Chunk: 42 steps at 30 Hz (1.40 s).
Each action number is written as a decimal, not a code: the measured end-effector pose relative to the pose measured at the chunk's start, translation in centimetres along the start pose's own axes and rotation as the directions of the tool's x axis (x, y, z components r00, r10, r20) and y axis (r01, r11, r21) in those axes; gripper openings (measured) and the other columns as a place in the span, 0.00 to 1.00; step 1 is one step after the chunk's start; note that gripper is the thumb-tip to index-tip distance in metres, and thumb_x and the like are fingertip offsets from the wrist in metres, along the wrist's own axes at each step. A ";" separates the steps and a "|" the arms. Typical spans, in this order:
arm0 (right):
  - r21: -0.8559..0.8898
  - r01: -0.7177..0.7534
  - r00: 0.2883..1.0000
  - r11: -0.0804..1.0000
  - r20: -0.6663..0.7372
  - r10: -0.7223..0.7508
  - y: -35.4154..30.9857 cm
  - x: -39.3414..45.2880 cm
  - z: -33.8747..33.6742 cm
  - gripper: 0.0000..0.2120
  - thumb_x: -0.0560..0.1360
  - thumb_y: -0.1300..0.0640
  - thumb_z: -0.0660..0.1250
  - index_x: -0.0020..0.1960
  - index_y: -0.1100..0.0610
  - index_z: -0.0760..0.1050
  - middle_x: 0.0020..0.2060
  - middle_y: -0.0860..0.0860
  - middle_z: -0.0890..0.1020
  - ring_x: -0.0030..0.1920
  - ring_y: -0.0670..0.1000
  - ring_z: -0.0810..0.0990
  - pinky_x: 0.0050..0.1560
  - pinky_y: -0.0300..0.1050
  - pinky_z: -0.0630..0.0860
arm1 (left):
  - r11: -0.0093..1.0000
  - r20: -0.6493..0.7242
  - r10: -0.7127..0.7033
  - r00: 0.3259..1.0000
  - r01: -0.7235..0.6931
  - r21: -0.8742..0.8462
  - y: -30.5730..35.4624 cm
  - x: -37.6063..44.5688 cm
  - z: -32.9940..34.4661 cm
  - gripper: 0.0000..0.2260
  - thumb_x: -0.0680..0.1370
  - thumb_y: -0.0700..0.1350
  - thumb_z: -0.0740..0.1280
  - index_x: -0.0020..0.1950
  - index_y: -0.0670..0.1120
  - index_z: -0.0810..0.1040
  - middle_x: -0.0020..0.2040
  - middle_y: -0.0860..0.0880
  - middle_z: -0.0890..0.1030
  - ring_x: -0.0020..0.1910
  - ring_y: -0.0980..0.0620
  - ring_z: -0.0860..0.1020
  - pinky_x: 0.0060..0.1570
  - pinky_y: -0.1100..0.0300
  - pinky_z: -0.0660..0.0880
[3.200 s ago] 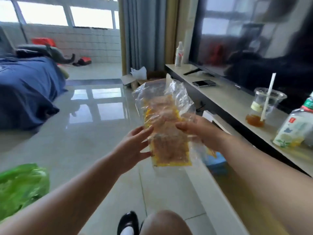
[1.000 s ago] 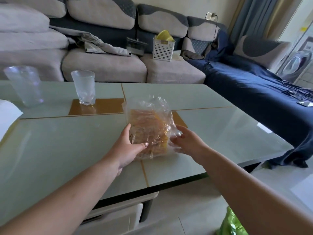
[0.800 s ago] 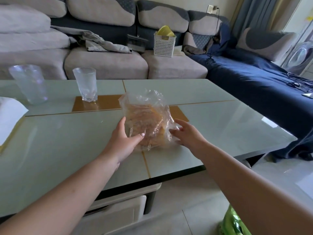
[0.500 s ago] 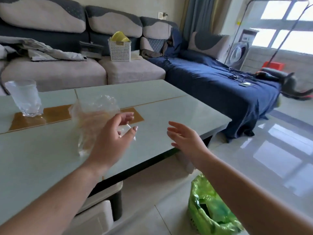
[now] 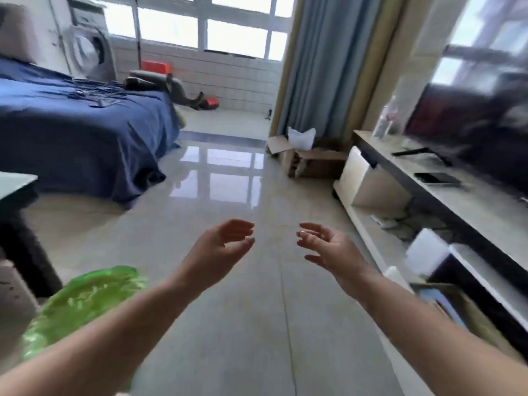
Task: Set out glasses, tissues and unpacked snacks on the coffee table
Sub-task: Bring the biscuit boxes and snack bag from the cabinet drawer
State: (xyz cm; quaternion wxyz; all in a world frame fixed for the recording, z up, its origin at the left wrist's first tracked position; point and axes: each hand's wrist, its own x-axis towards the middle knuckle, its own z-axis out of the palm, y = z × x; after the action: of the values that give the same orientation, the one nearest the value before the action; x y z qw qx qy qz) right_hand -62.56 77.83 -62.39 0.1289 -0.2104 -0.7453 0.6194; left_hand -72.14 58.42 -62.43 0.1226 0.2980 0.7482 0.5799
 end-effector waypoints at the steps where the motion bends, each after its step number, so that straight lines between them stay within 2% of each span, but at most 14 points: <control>1: 0.004 -0.021 0.997 1.000 -0.074 0.021 1.4 -0.6 -3.3 0.07 0.77 0.57 0.64 0.53 0.48 0.75 0.53 0.49 0.81 0.53 0.47 0.80 0.57 0.48 0.75 | 1.000 0.066 -0.010 0.998 0.012 -0.029 0.3 1.3 3.3 0.08 0.74 0.39 0.70 0.49 0.51 0.78 0.47 0.54 0.82 0.44 0.61 0.80 0.46 0.73 0.73; 4: 0.041 -0.095 0.957 0.995 -0.271 0.102 5.6 -2.4 -11.6 0.06 0.78 0.58 0.63 0.49 0.48 0.75 0.51 0.50 0.80 0.52 0.48 0.79 0.55 0.48 0.74 | 0.994 0.238 -0.016 0.971 0.042 -0.104 0.7 4.2 12.2 0.07 0.75 0.35 0.67 0.51 0.45 0.77 0.45 0.51 0.80 0.45 0.56 0.78 0.42 0.76 0.73; 7: 0.106 -0.163 0.884 0.981 -0.425 0.192 9.8 -4.1 -17.7 0.06 0.77 0.60 0.63 0.47 0.50 0.76 0.50 0.52 0.80 0.49 0.48 0.79 0.47 0.44 0.74 | 0.994 0.378 -0.011 0.926 0.051 -0.096 0.5 6.0 19.5 0.08 0.75 0.37 0.68 0.47 0.51 0.77 0.46 0.51 0.81 0.48 0.54 0.78 0.45 0.74 0.73; 10: 0.176 -0.205 0.787 0.963 -0.555 0.269 13.2 -5.7 -22.1 0.07 0.77 0.62 0.63 0.50 0.52 0.76 0.48 0.54 0.80 0.46 0.47 0.79 0.42 0.41 0.75 | 0.995 0.481 -0.032 0.876 0.073 -0.068 0.6 7.0 24.9 0.07 0.75 0.40 0.69 0.52 0.49 0.78 0.49 0.50 0.81 0.48 0.57 0.78 0.46 0.74 0.72; 13: 0.224 -0.238 0.679 0.945 -0.657 0.327 16.4 -6.7 -25.2 0.07 0.78 0.61 0.63 0.54 0.53 0.75 0.51 0.54 0.80 0.50 0.49 0.79 0.48 0.46 0.77 | 0.991 0.535 -0.063 0.843 0.117 -0.069 0.8 7.8 29.1 0.10 0.76 0.40 0.67 0.57 0.45 0.78 0.52 0.48 0.81 0.47 0.58 0.78 0.44 0.74 0.73; 15: 0.257 -0.264 0.618 0.930 -0.695 0.367 18.3 -7.2 -26.6 0.06 0.78 0.60 0.63 0.52 0.51 0.75 0.54 0.54 0.80 0.55 0.52 0.78 0.54 0.51 0.77 | 0.976 0.558 -0.114 0.822 0.198 -0.091 0.7 8.5 31.5 0.10 0.77 0.41 0.67 0.58 0.46 0.77 0.55 0.48 0.82 0.49 0.57 0.78 0.49 0.67 0.74; 18: 0.323 -0.273 0.546 0.906 -0.724 0.422 20.9 -7.7 -28.2 0.09 0.77 0.59 0.63 0.57 0.52 0.74 0.57 0.54 0.78 0.57 0.52 0.76 0.56 0.50 0.76 | 0.916 0.594 -0.228 0.771 0.376 -0.137 0.3 9.2 35.5 0.12 0.77 0.41 0.66 0.61 0.47 0.75 0.59 0.47 0.80 0.56 0.53 0.77 0.57 0.56 0.73; 21: 0.360 -0.288 0.505 0.887 -0.730 0.460 23.1 -8.2 -29.4 0.14 0.77 0.58 0.64 0.63 0.55 0.72 0.59 0.53 0.76 0.57 0.50 0.75 0.58 0.47 0.74 | 0.826 0.636 -0.310 0.707 0.531 -0.187 -0.1 9.5 40.1 0.18 0.78 0.41 0.65 0.67 0.46 0.70 0.62 0.45 0.78 0.54 0.53 0.77 0.52 0.58 0.74; 26: 0.313 -0.354 0.518 0.881 -0.719 0.463 26.5 -7.4 -32.1 0.19 0.77 0.56 0.64 0.67 0.54 0.69 0.68 0.54 0.72 0.66 0.51 0.71 0.67 0.49 0.69 | 0.669 0.591 -0.490 0.641 0.711 -0.217 -1.2 9.4 47.7 0.24 0.77 0.45 0.67 0.71 0.49 0.63 0.47 0.51 0.76 0.42 0.57 0.74 0.43 0.60 0.69; 29: 0.270 -0.385 0.576 0.882 -0.677 0.458 28.0 -6.0 -34.2 0.24 0.77 0.53 0.65 0.71 0.54 0.66 0.71 0.53 0.68 0.70 0.50 0.67 0.69 0.48 0.65 | 0.663 0.504 -0.564 0.654 0.722 -0.196 -2.7 9.2 51.6 0.25 0.75 0.49 0.68 0.69 0.48 0.64 0.52 0.50 0.77 0.49 0.53 0.76 0.48 0.57 0.69; 32: 0.237 -0.428 0.617 0.872 -0.629 0.474 29.8 -4.8 -35.9 0.27 0.76 0.49 0.65 0.73 0.52 0.64 0.72 0.52 0.66 0.71 0.50 0.66 0.69 0.45 0.63 | 0.625 0.406 -0.644 0.648 0.752 -0.209 -4.3 9.1 54.7 0.35 0.71 0.51 0.70 0.73 0.48 0.59 0.63 0.46 0.74 0.59 0.46 0.75 0.61 0.50 0.72; 37: 0.236 -0.457 0.665 0.858 -0.549 0.506 32.1 -3.1 -37.0 0.27 0.77 0.47 0.64 0.73 0.53 0.63 0.71 0.49 0.68 0.71 0.49 0.65 0.62 0.39 0.60 | 0.406 0.363 -0.830 0.424 0.905 -0.128 -6.9 9.4 56.9 0.34 0.70 0.54 0.68 0.73 0.49 0.60 0.63 0.47 0.74 0.60 0.44 0.75 0.61 0.49 0.72; 40: 0.239 -0.473 0.676 0.848 -0.518 0.524 33.2 -2.6 -37.0 0.27 0.76 0.45 0.64 0.72 0.52 0.66 0.69 0.48 0.71 0.70 0.48 0.67 0.66 0.41 0.62 | 0.350 0.366 -0.863 0.348 0.935 -0.063 -7.4 9.3 57.5 0.27 0.75 0.50 0.64 0.72 0.46 0.61 0.62 0.46 0.71 0.60 0.46 0.71 0.57 0.54 0.68; 42: 0.253 -0.492 0.677 0.833 -0.491 0.548 34.0 -2.5 -37.0 0.21 0.76 0.44 0.64 0.65 0.52 0.72 0.65 0.47 0.75 0.65 0.47 0.71 0.65 0.42 0.66 | 0.320 0.424 -0.848 0.319 0.945 -0.071 -7.4 9.1 57.7 0.21 0.77 0.49 0.62 0.68 0.44 0.65 0.66 0.46 0.70 0.64 0.45 0.70 0.61 0.52 0.66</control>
State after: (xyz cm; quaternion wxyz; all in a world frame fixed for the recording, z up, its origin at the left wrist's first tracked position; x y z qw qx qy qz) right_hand -38.40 113.77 -88.07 0.1641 -0.5739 -0.5540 0.5804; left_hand -51.06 108.50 -85.12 0.5870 -0.1114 0.6550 0.4626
